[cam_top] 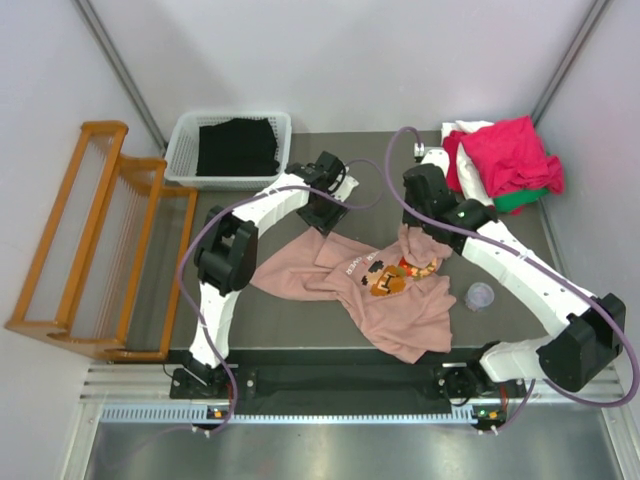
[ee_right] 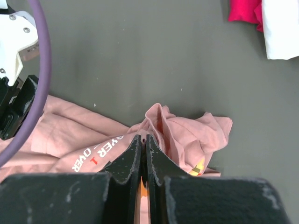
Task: Fold and stack the t-shirts
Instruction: Flatten the tshirt out
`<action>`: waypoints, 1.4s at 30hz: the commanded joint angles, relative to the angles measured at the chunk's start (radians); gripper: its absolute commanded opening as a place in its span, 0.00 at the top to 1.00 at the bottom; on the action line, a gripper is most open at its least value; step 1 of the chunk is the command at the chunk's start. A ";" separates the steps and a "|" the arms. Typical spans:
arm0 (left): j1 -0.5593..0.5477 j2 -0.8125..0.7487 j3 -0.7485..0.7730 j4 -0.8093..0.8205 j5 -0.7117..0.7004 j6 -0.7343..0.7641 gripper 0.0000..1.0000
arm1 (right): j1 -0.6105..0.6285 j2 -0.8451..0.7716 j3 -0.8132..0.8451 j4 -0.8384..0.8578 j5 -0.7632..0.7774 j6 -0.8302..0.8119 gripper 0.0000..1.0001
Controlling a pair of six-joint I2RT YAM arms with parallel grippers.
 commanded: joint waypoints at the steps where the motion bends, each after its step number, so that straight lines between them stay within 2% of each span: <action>1: 0.003 0.023 0.086 -0.056 0.126 -0.028 0.39 | -0.012 0.021 0.017 0.036 0.001 -0.004 1.00; 11: -0.001 -0.013 0.062 -0.139 0.267 -0.048 0.39 | -0.014 0.057 0.010 0.057 -0.013 0.002 1.00; 19: -0.001 -0.042 0.007 -0.193 0.320 -0.046 0.40 | -0.017 0.061 0.001 0.058 -0.007 0.001 1.00; 28: -0.001 -0.058 -0.029 -0.177 0.314 -0.051 0.43 | -0.017 0.057 0.007 0.051 -0.008 0.009 1.00; 42: 0.001 -0.003 0.039 -0.131 0.317 -0.043 0.44 | -0.017 0.067 0.004 0.059 -0.036 0.015 1.00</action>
